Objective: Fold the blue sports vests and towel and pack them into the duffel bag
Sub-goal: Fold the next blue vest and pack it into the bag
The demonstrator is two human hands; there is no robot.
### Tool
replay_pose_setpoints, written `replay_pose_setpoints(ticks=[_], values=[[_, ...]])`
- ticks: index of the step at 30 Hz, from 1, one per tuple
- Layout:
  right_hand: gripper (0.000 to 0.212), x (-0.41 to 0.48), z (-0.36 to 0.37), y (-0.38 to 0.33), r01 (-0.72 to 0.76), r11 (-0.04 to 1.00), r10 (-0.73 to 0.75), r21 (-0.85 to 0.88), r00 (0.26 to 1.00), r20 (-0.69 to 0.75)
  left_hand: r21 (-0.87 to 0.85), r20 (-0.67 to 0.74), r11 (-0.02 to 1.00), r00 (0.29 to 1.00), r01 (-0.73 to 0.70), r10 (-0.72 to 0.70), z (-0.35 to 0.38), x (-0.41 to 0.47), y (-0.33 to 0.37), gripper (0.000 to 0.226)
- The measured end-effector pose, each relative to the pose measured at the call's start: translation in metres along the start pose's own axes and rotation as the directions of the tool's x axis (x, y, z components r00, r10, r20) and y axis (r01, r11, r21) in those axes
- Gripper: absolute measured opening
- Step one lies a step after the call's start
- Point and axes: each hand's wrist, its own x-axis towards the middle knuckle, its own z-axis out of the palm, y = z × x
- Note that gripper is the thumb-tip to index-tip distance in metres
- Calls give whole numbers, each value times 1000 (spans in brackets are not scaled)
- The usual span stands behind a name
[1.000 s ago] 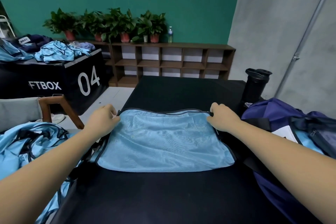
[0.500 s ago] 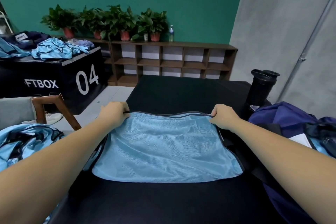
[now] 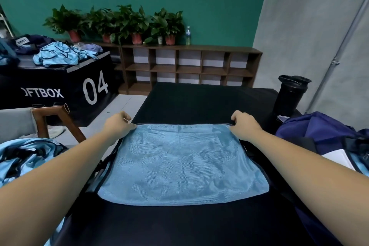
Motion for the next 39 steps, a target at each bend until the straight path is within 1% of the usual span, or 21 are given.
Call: replay_pose_setpoints(ticks=[2, 4, 7, 9, 12, 13, 15, 17, 20, 24, 27, 31, 33, 36, 39], values=[[38, 2, 2, -2, 41, 999, -42, 33, 998, 56, -40, 42, 999, 999, 20, -18, -1, 1, 1, 30], [39, 5, 1, -5, 71, 996, -75, 53, 994, 85, -31, 56, 1000, 998, -1, 3, -1, 5, 0, 27], [32, 8, -2, -7, 77, 996, -81, 40, 989, 121, 53, 86, 997, 995, -55, 51, -2, 6, 0, 21], [20, 8, -5, -7, 53, 999, -54, 10, 986, 158, 84, 133, 994, 990, -67, 55, -4, 7, 0, 24], [5, 7, -9, -9, 30, 999, -34, 20, 981, 190, 147, 204, 987, 978, -71, 40, -10, 4, 4, 30], [8, 6, -11, -10, 30, 999, -33, 17, 980, 197, 150, 215, 986, 976, -67, 33, -12, 4, 4, 30], [12, 1, -16, -11, 36, 999, -38, 14, 978, 203, 95, 230, 994, 973, -46, 23, -17, 2, 6, 27], [12, -3, -25, -12, 43, 998, -49, 36, 980, 194, 1, 227, 1000, 974, -19, 19, -24, -1, 9, 25], [15, -8, -49, -13, 60, 993, -73, 97, 988, 134, -116, 214, 993, 977, 0, 25, -43, -8, 20, 22], [18, -14, -93, -17, 91, 977, -98, 190, 995, 31, -202, 211, 979, 975, -21, 65, -82, -21, 43, 25], [15, -21, -128, -24, 132, 960, -124, 245, 991, -49, -220, 135, 971, 983, -95, 127, -113, -37, 65, 24], [10, -33, -172, -39, 199, 925, -124, 325, 963, -238, -275, 14, 937, 973, -217, 229, -155, -60, 98, 22], [10, -41, -192, -49, 230, 900, -118, 370, 946, -300, -319, -26, 914, 966, -251, 256, -175, -72, 110, 22], [17, -51, -213, -60, 262, 879, -123, 398, 932, -342, -336, -64, 898, 958, -284, 279, -199, -88, 119, 22], [15, -58, -225, -68, 263, 881, -128, 394, 933, -336, -334, -35, 896, 954, -293, 299, -215, -106, 120, 26]])
